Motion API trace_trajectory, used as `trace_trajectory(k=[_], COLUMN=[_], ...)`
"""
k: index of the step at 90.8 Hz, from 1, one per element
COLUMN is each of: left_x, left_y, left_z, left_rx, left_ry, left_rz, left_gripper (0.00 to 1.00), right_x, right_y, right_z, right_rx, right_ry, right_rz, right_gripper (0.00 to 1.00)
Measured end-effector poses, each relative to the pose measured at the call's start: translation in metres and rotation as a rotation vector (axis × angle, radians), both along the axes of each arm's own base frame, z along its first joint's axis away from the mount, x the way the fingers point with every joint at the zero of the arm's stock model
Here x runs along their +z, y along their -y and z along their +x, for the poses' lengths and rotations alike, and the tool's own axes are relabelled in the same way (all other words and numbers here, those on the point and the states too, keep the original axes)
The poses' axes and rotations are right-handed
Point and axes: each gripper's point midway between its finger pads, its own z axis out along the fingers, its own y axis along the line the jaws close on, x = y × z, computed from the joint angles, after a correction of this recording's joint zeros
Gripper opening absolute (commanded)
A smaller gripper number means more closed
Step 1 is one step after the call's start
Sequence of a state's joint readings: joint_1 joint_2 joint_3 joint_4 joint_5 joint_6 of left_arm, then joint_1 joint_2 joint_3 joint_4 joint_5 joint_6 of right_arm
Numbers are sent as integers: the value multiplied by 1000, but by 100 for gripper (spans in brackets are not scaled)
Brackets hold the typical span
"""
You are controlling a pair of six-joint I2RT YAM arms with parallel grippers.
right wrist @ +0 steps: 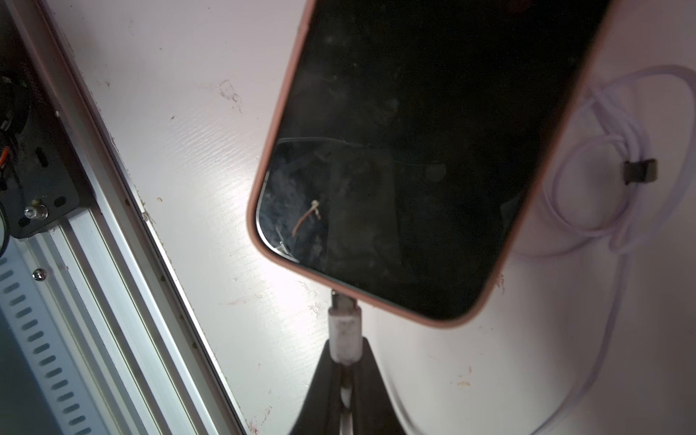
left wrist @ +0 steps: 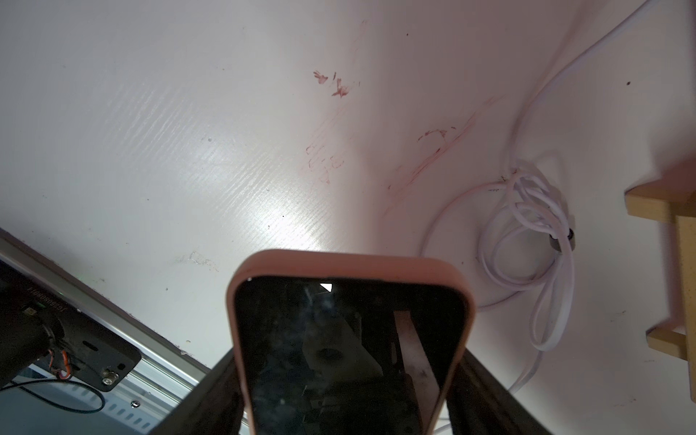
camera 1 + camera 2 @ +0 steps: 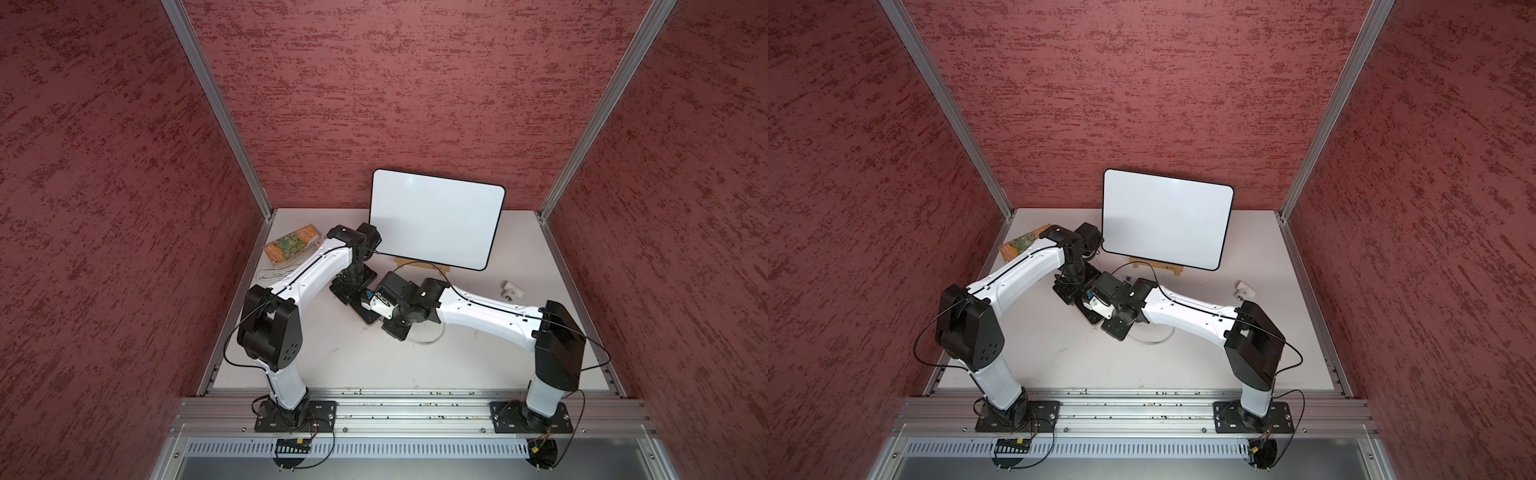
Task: Plug the charging cable into the phone
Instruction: Insert the charging cable into the phone.
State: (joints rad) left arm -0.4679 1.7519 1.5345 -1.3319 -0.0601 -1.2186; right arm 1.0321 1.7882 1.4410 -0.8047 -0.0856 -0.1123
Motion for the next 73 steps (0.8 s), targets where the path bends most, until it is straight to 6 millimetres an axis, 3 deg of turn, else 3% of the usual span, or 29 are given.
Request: trace_trajectory(k=[73], left_x=[2], left_y=[2], left_z=[0], left_rx=[-16], left_ry=[16], left_rz=[15], left_gripper=[0], right_x=[0], right_y=[0], right_z=[1], right_rx=[-1], right_ry=[9], right_rz=[-4], right_gripper=[0])
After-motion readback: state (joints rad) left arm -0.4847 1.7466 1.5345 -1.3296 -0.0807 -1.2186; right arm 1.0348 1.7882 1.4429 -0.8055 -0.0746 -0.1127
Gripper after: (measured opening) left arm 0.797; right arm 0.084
